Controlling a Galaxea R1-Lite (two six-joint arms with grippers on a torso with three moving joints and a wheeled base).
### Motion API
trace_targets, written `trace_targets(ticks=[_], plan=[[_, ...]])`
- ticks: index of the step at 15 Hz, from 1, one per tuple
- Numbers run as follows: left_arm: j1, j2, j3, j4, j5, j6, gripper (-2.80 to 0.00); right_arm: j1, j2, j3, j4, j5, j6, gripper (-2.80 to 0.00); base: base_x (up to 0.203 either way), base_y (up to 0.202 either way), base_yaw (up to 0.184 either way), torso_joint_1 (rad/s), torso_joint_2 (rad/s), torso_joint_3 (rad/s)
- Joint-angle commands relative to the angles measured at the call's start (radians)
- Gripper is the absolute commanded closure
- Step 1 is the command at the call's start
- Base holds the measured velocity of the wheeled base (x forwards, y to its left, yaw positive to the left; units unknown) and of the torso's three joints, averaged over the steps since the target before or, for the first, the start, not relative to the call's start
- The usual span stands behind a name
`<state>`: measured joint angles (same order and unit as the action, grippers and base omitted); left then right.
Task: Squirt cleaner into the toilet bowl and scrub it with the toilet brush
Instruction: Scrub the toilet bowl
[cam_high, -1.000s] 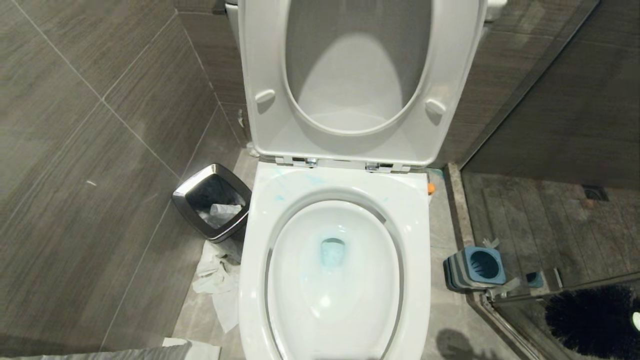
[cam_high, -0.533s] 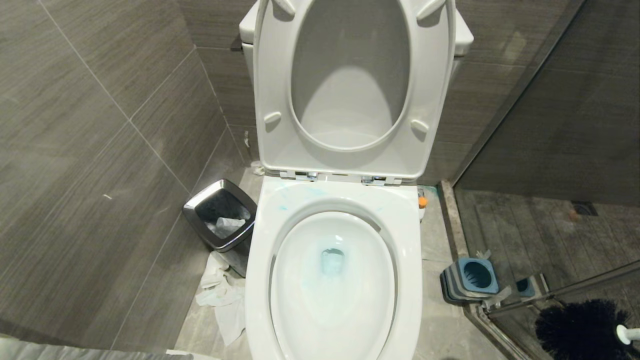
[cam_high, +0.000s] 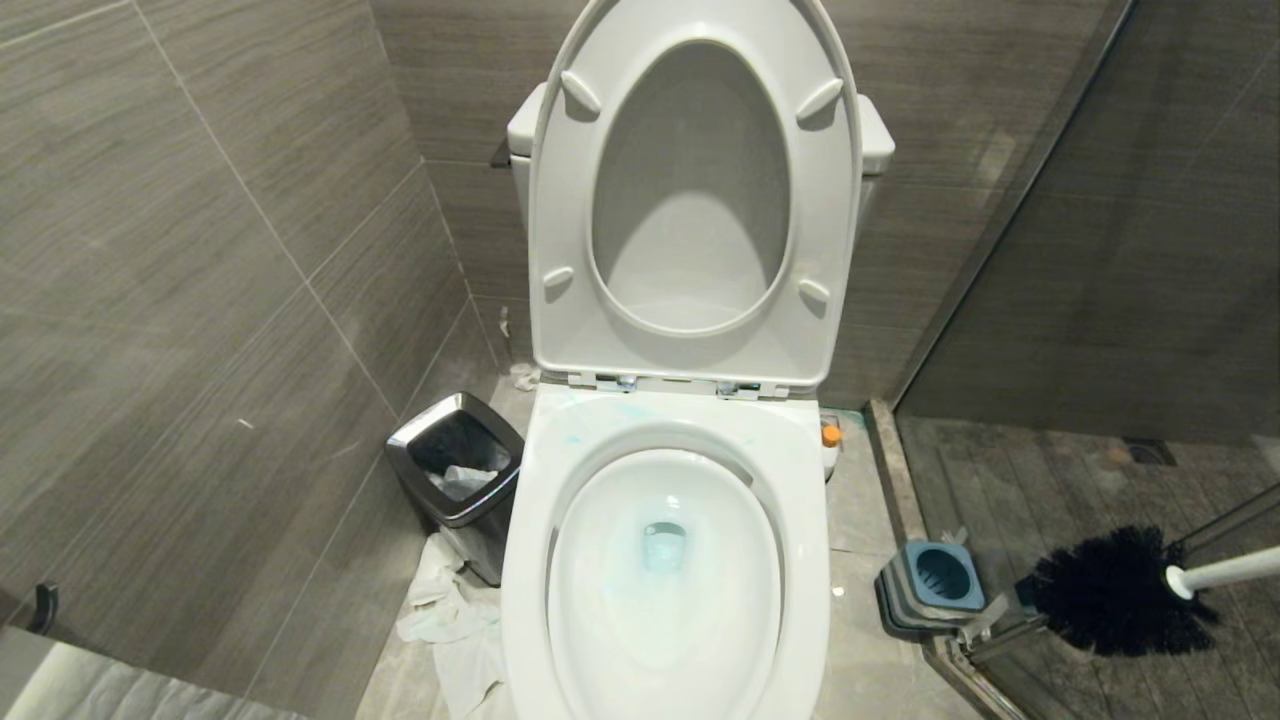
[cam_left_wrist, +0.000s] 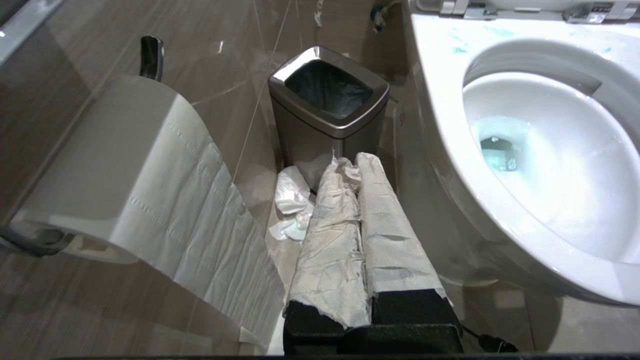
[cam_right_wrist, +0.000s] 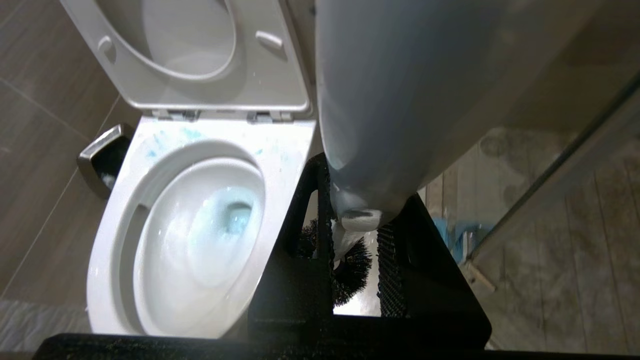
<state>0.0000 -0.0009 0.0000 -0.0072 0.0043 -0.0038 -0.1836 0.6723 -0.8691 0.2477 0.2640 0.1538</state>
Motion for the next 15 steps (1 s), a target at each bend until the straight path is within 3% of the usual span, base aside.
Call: trace_targets(ticks=[1, 3, 6, 7, 10, 11, 15], plan=[[0.0, 0.001, 0.006, 0.0, 0.0, -0.002, 0.0, 0.001, 0.122, -0.005, -0.057, 0.002, -0.002, 0.0, 0.0, 0.0, 0.0, -0.001, 0.0, 0.205], [0.0, 0.001, 0.006, 0.0, 0.0, -0.001, 0.0, 0.015, 0.19, -0.03, -0.09, 0.002, -0.003, 0.0, 0.0, 0.0, 0.0, 0.013, 0.0, 0.1], [0.0, 0.001, 0.006, 0.0, 0.0, -0.001, 0.0, 0.161, 0.327, -0.11, -0.096, -0.033, -0.004, 0.0, 0.0, 0.0, 0.0, 0.0, 0.0, 0.015], [0.0, 0.001, 0.006, 0.0, 0.0, -0.001, 0.0, 0.251, 0.396, -0.152, -0.096, -0.095, -0.004, 0.0, 0.0, 0.0, 0.0, 0.0, 0.0, 0.0], [0.0, 0.001, 0.006, 0.0, 0.0, -0.001, 0.0, 0.567, 0.59, -0.263, -0.098, -0.405, 0.013, 0.0, 0.0, 0.0, 0.0, 0.0, 0.0, 0.0], [0.0, 0.001, 0.006, 0.0, 0.0, -0.002, 0.0, 0.631, 0.658, -0.291, -0.099, -0.475, 0.02, 0.0, 0.0, 0.0, 0.0, 0.0, 0.0, 0.0], [0.0, 0.001, 0.006, 0.0, 0.0, -0.001, 0.0, 0.741, 0.889, -0.451, -0.1, -0.558, 0.053, 0.0, 0.0, 0.0, 0.0, 0.0, 0.0, 0.0]])
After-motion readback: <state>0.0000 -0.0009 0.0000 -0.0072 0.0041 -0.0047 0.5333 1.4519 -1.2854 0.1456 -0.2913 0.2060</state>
